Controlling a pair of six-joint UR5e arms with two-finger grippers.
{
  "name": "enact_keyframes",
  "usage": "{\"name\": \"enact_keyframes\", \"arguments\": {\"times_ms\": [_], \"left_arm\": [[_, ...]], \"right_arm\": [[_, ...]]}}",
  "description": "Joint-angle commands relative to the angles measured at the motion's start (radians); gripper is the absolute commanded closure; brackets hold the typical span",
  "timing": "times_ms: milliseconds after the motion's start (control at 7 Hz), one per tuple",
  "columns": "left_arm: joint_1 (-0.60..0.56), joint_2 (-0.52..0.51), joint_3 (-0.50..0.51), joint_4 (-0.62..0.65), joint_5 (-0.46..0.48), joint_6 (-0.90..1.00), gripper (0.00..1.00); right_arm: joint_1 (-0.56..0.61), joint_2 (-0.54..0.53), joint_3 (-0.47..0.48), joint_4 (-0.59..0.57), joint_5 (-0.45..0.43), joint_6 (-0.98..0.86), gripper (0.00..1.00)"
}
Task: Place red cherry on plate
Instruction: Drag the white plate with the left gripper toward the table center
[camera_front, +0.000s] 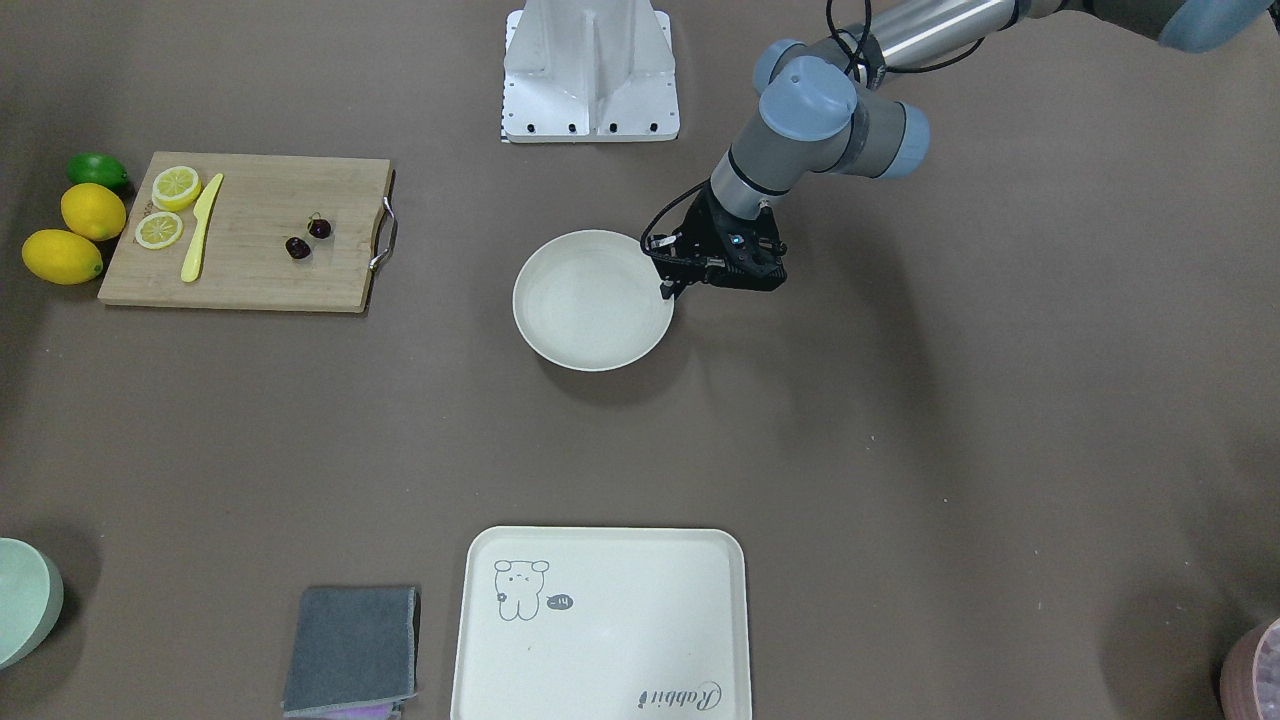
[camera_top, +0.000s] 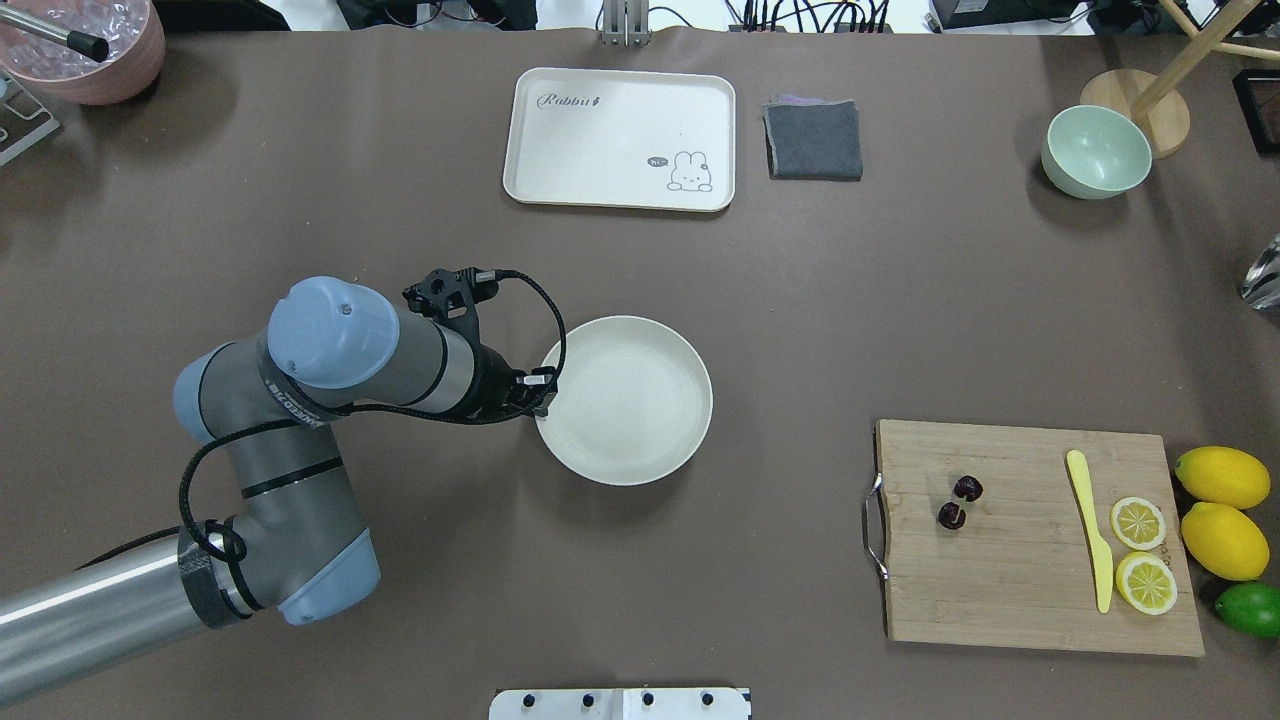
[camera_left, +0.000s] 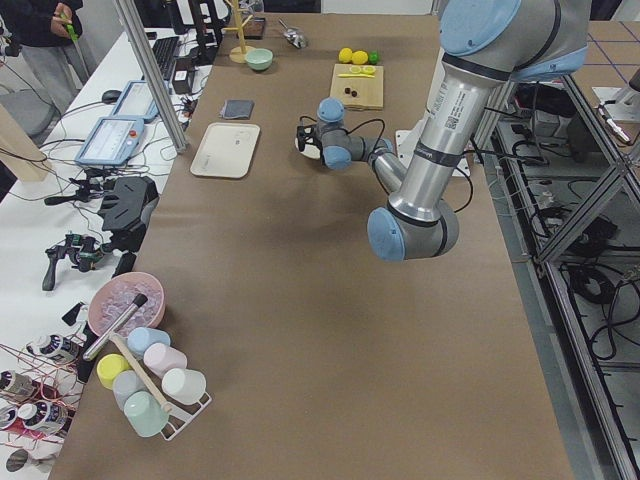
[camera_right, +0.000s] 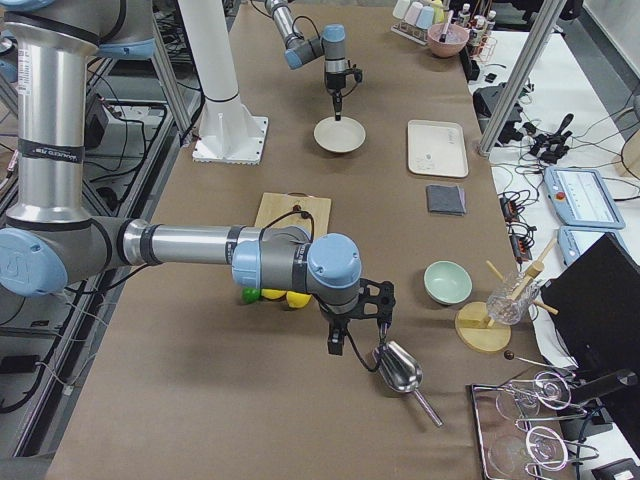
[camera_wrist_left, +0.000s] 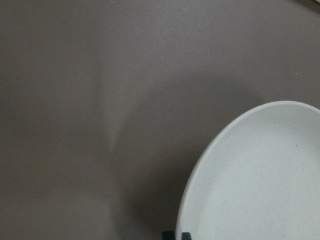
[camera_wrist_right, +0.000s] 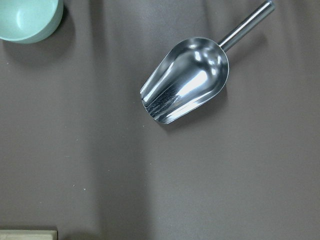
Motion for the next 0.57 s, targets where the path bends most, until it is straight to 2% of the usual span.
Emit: {"name": "enact_keyframes", "arguments": {"times_ms": [0,143,286,429], "left_arm": [[0.051,0.003,0.004,0.004,0.036,0.0,1.0],[0.05,0.009,0.001,0.004,0.034,0.003,1.0],[0.036,0.013,-0.001,0.004,0.036,0.007,0.06],[-0.005,0.013,-0.005,0.004,0.03,0.009,0.02]], "right_arm": [[0.0,0.001,0.006,-0.001,0.003,0.0,0.0],[0.0,-0.001,0.012,0.001,0.003,0.0,0.0],[0.0,0.0,0.012,0.001,0.003,0.0,0.0],[-0.002,0.001,0.028,0.001,0.004,0.002,0.0]]}}
